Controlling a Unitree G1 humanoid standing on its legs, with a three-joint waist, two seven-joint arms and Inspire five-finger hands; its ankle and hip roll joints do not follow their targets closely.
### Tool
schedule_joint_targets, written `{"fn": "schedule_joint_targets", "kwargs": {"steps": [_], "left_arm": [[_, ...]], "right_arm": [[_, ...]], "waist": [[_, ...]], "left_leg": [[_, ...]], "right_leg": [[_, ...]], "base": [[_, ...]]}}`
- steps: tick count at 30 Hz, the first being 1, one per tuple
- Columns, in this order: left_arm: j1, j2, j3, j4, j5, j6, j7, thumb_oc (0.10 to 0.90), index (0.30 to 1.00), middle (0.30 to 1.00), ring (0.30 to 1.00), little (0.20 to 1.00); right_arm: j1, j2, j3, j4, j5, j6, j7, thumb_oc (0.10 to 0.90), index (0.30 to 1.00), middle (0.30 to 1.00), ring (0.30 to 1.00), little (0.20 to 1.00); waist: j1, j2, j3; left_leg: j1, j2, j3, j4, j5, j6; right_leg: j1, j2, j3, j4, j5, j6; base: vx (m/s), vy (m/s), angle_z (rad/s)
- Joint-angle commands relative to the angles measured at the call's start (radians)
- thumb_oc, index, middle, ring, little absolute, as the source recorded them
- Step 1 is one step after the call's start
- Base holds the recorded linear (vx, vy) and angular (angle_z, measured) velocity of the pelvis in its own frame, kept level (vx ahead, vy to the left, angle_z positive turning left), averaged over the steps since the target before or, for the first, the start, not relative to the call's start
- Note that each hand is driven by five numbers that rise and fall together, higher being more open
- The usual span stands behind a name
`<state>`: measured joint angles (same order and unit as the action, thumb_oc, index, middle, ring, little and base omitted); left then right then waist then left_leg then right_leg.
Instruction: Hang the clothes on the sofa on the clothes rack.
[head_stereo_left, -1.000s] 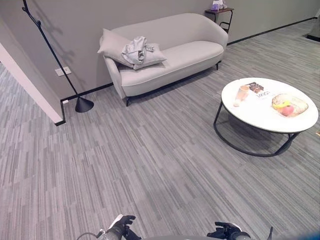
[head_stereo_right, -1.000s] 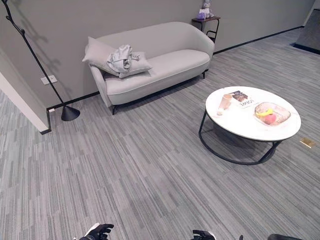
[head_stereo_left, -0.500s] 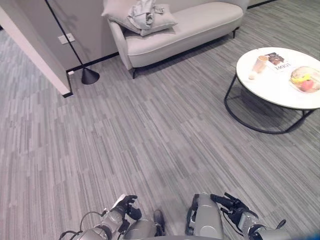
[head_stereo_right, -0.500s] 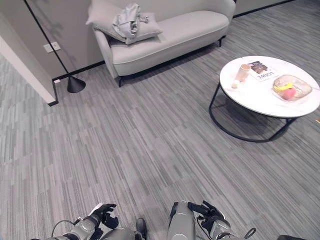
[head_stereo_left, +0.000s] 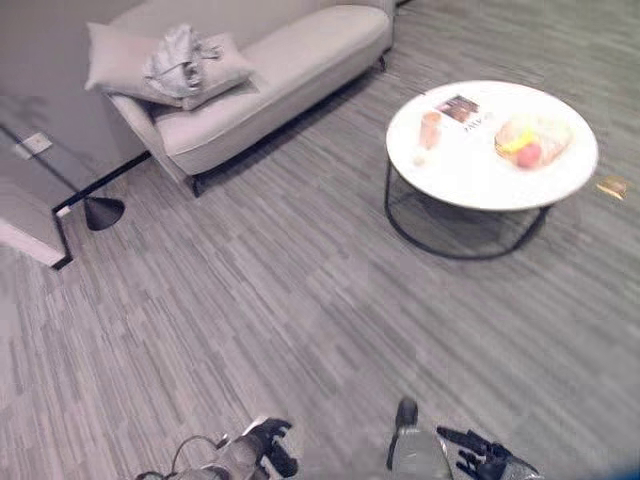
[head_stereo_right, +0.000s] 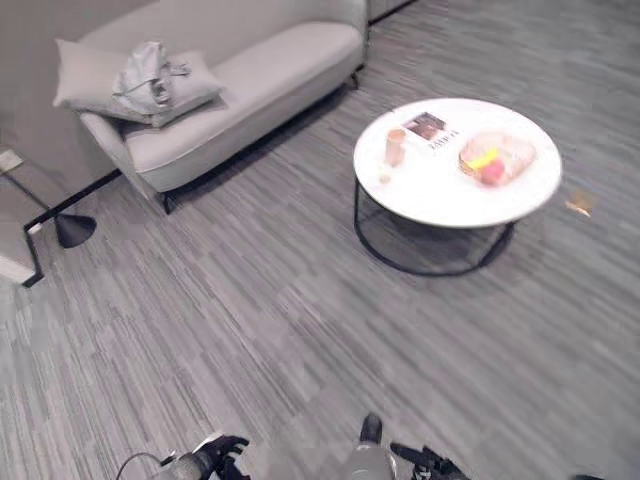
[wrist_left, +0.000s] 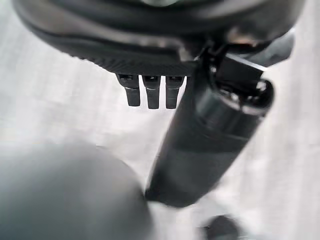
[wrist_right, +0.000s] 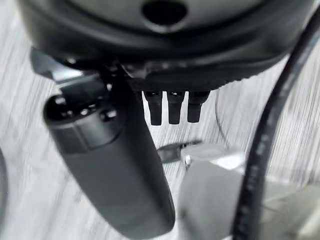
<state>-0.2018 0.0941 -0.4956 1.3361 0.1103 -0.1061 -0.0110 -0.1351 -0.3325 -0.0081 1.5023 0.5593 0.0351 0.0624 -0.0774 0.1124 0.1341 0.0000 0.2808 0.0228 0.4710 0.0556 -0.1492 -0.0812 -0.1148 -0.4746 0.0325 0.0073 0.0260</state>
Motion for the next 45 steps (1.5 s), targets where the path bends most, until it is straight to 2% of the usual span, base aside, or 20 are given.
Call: {"fn": "schedule_joint_targets", "kwargs": {"steps": [1, 3, 5, 7, 8, 10, 15, 16, 18, 21, 24, 28, 30, 31, 32, 37, 39, 41, 44, 45], "left_arm": [[-0.032, 0.065, -0.023, -0.047, -0.091, -0.024, 0.013, 0.8, 0.9, 0.9, 0.9, 0.9], [-0.043, 0.065, -0.023, -0.062, -0.101, -0.024, 0.017, 0.8, 0.9, 0.9, 0.9, 0.9], [-0.034, 0.078, 0.001, -0.06, -0.133, -0.023, 0.037, 0.8, 0.9, 0.9, 0.9, 0.9], [-0.015, 0.087, 0.042, -0.045, -0.165, -0.02, 0.039, 0.8, 0.9, 0.9, 0.9, 0.9], [0.022, 0.106, 0.143, 0.013, -0.229, -0.01, 0.041, 0.8, 0.9, 0.9, 0.9, 0.9], [0.074, 0.122, 0.241, 0.11, -0.273, 0.012, 0.024, 0.8, 0.9, 0.9, 0.9, 0.9], [0.181, 0.131, 0.346, 0.185, -0.263, 0.035, -0.002, 0.8, 0.9, 0.9, 0.9, 0.9], [0.194, 0.122, 0.35, 0.203, -0.251, 0.043, -0.007, 0.8, 0.9, 0.9, 0.9, 0.9], [0.199, 0.114, 0.341, 0.184, -0.245, 0.042, -0.015, 0.8, 0.9, 0.9, 0.9, 0.9], [0.168, 0.112, 0.22, 0.119, -0.158, 0.024, 0.014, 0.8, 0.9, 0.9, 0.9, 0.9], [0.117, 0.123, 0.12, 0.07, -0.098, 0.019, 0.025, 0.8, 0.9, 0.9, 0.9, 0.9], [0.052, 0.128, 0.098, 0.03, -0.122, 0.002, 0.045, 0.8, 0.9, 0.9, 0.9, 0.9], [0.039, 0.13, 0.107, 0.023, -0.138, -0.003, 0.049, 0.8, 0.9, 0.9, 0.9, 0.9], [0.011, 0.125, 0.118, 0.024, -0.156, -0.013, 0.057, 0.8, 0.9, 0.9, 0.9, 0.9], [0.002, 0.12, 0.115, 0.026, -0.152, -0.017, 0.056, 0.8, 0.9, 0.9, 0.9, 0.9], [0.042, 0.087, 0.122, 0.079, -0.133, -0.017, 0.048, 0.8, 0.9, 0.9, 0.9, 0.9], [0.082, 0.082, 0.196, 0.113, -0.192, -0.004, 0.043, 0.8, 0.9, 0.9, 0.9, 0.9], [0.107, 0.08, 0.273, 0.15, -0.284, 0.018, 0.023, 0.8, 0.9, 0.9, 0.9, 0.9], [0.133, 0.1, 0.348, 0.139, -0.371, 0.009, 0.044, 0.8, 0.9, 0.9, 0.9, 0.9], [0.127, 0.106, 0.347, 0.13, -0.375, 0.009, 0.044, 0.8, 0.9, 0.9, 0.9, 0.9]], "right_arm": [[0.004, 0.003, 0.065, 0.066, -0.025, -0.011, -0.025, 0.8, 0.9, 0.9, 0.9, 0.9], [-0.02, -0.005, 0.096, 0.046, -0.05, -0.011, -0.027, 0.8, 0.9, 0.9, 0.9, 0.9], [-0.079, -0.029, 0.158, -0.014, -0.087, -0.029, -0.032, 0.8, 0.9, 0.9, 0.9, 0.9], [-0.091, -0.033, 0.172, -0.029, -0.092, -0.036, -0.03, 0.8, 0.9, 0.9, 0.9, 0.9], [-0.105, -0.022, 0.195, -0.051, -0.114, -0.048, -0.021, 0.8, 0.9, 0.9, 0.9, 0.9], [-0.121, 0.027, 0.208, -0.07, -0.128, -0.052, -0.007, 0.8, 0.9, 0.9, 0.9, 0.9], [-0.054, 0.119, 0.219, -0.092, -0.138, -0.053, 0.021, 0.8, 0.9, 0.9, 0.9, 0.9], [0.005, 0.156, 0.188, -0.063, -0.127, -0.043, 0.031, 0.8, 0.9, 0.9, 0.9, 0.9], [0.056, 0.17, 0.154, 0.0, -0.119, -0.027, 0.041, 0.8, 0.9, 0.9, 0.9, 0.9], [0.065, 0.132, 0.113, 0.028, -0.126, -0.019, 0.017, 0.8, 0.9, 0.9, 0.9, 0.9], [0.046, 0.115, 0.112, 0.001, -0.135, -0.038, -0.015, 0.8, 0.9, 0.9, 0.9, 0.9], [0.019, 0.103, 0.127, -0.075, -0.117, -0.063, -0.061, 0.8, 0.9, 0.9, 0.9, 0.9], [0.011, 0.103, 0.125, -0.091, -0.11, -0.066, -0.07, 0.8, 0.9, 0.9, 0.9, 0.9], [-0.001, 0.105, 0.119, -0.124, -0.081, -0.067, -0.071, 0.8, 0.9, 0.9, 0.9, 0.9], [0.001, 0.105, 0.117, -0.133, -0.073, -0.061, -0.066, 0.8, 0.9, 0.9, 0.9, 0.9], [0.033, 0.113, 0.14, -0.127, -0.121, -0.042, -0.042, 0.8, 0.9, 0.9, 0.9, 0.9], [0.045, 0.124, 0.162, -0.099, -0.155, -0.03, -0.018, 0.8, 0.9, 0.9, 0.9, 0.9], [0.054, 0.126, 0.173, -0.077, -0.157, -0.032, -0.004, 0.8, 0.9, 0.9, 0.9, 0.9], [0.057, 0.11, 0.19, -0.149, -0.129, -0.06, -0.011, 0.8, 0.9, 0.9, 0.9, 0.9], [0.041, 0.096, 0.189, -0.182, -0.125, -0.066, -0.023, 0.8, 0.9, 0.9, 0.9, 0.9]], "waist": [[0.065, -0.06, 0.042], [0.097, -0.074, 0.051], [0.174, -0.096, 0.043], [0.195, -0.109, 0.033], [0.245, -0.095, 0.015], [0.308, -0.113, 0.014], [0.346, -0.144, -0.028], [0.341, -0.188, -0.058], [0.331, -0.205, -0.089], [0.275, -0.159, -0.078], [0.194, -0.094, -0.043], [0.115, -0.07, -0.012], [0.103, -0.074, -0.014], [0.066, -0.084, -0.013], [0.052, -0.083, -0.009], [0.027, -0.106, -0.044], [0.036, -0.099, -0.055], [0.06, -0.109, -0.055], [0.104, -0.146, -0.036], [0.12, -0.168, -0.023]], "left_leg": [[-0.018, 0.0, 0.064, 0.155, 0.069, 0.046], [-0.091, -0.031, 0.063, 0.189, 0.015, 0.053], [-0.252, -0.131, 0.136, 0.028, -0.062, 0.068], [-0.266, -0.16, 0.191, -0.116, -0.035, 0.097], [-0.282, -0.205, 0.206, -0.395, 0.079, 0.088], [-0.383, -0.223, 0.162, -0.558, 0.125, 0.071], [-0.333, -0.213, 0.158, -0.493, 0.177, 0.107], [-0.31, -0.242, 0.179, -0.439, 0.138, 0.136], [-0.247, -0.282, 0.202, -0.448, 0.086, 0.171], [-0.125, -0.316, 0.212, -0.479, 0.022, 0.214], [0.012, -0.312, 0.197, -0.525, -0.034, 0.233], [0.126, -0.308, 0.153, -0.548, -0.085, 0.197], [0.152, -0.309, 0.142, -0.555, -0.106, 0.182], [0.216, -0.309, 0.089, -0.558, -0.157, 0.154], [0.246, -0.295, 0.075, -0.558, -0.182, 0.139], [0.373, -0.237, -0.009, -0.535, -0.261, 0.104], [0.367, -0.173, -0.037, -0.438, -0.208, 0.079], [0.242, -0.125, -0.046, -0.206, -0.04, 0.058], [0.081, -0.039, 0.001, 0.127, 0.134, 0.075], [0.025, -0.017, 0.034, 0.202, 0.124, 0.096]], "right_leg": [[0.005, -0.027, 0.116, -0.12, 0.087, 0.055], [0.037, -0.024, 0.12, -0.12, 0.06, 0.051], [0.112, -0.017, 0.13, -0.12, -0.009, 0.064], [0.129, -0.023, 0.125, -0.12, -0.015, 0.067], [0.182, 0.025, 0.141, -0.12, -0.051, 0.07], [0.306, 0.072, 0.178, -0.12, -0.122, 0.048], [0.398, 0.09, 0.231, -0.026, -0.225, 0.042], [0.402, 0.053, 0.214, 0.057, -0.182, 0.083], [0.363, 0.011, 0.201, 0.231, -0.057, 0.138], [0.249, -0.082, 0.154, 0.542, 0.159, 0.198], [0.094, -0.127, 0.124, 0.723, 0.09, 0.165], [-0.028, -0.067, 0.13, 0.436, -0.024, 0.11], [-0.052, -0.072, 0.134, 0.29, -0.004, 0.109], [-0.108, -0.082, 0.218, -0.005, 0.098, 0.139], [-0.124, -0.096, 0.268, -0.088, 0.134, 0.162], [-0.15, -0.143, 0.363, -0.092, 0.223, 0.198], [-0.139, -0.09, 0.363, -0.029, 0.211, 0.174], [-0.08, -0.053, 0.324, -0.032, 0.181, 0.132], [0.058, -0.003, 0.261, -0.088, 0.111, 0.046], [0.091, 0.006, 0.257, -0.106, 0.097, 0.029]], "base": [[0.43, -0.347, -0.15], [0.35, -0.178, 0.08], [0.6, -0.076, 0.29], [0.48, 0.032, 0.08], [0.67, 0.055, -0.17], [0.84, 0.022, -0.32], [0.69, 0.1, -0.32], [0.87, 0.277, 0.33], [0.71, 0.321, 0.18], [0.48, 0.341, -0.15], [0.47, 0.248, 0.17], [0.46, -0.025, 0.07], [0.48, -0.154, 0.42], [0.68, -0.194, 0.43], [0.9, -0.237, 0.58], [0.71, -0.224, 0.71], [0.57, -0.346, 0.82], [0.45, -0.393, 0.65], [0.44, -0.441, 0.43], [0.41, -0.43, 0.41]]}}
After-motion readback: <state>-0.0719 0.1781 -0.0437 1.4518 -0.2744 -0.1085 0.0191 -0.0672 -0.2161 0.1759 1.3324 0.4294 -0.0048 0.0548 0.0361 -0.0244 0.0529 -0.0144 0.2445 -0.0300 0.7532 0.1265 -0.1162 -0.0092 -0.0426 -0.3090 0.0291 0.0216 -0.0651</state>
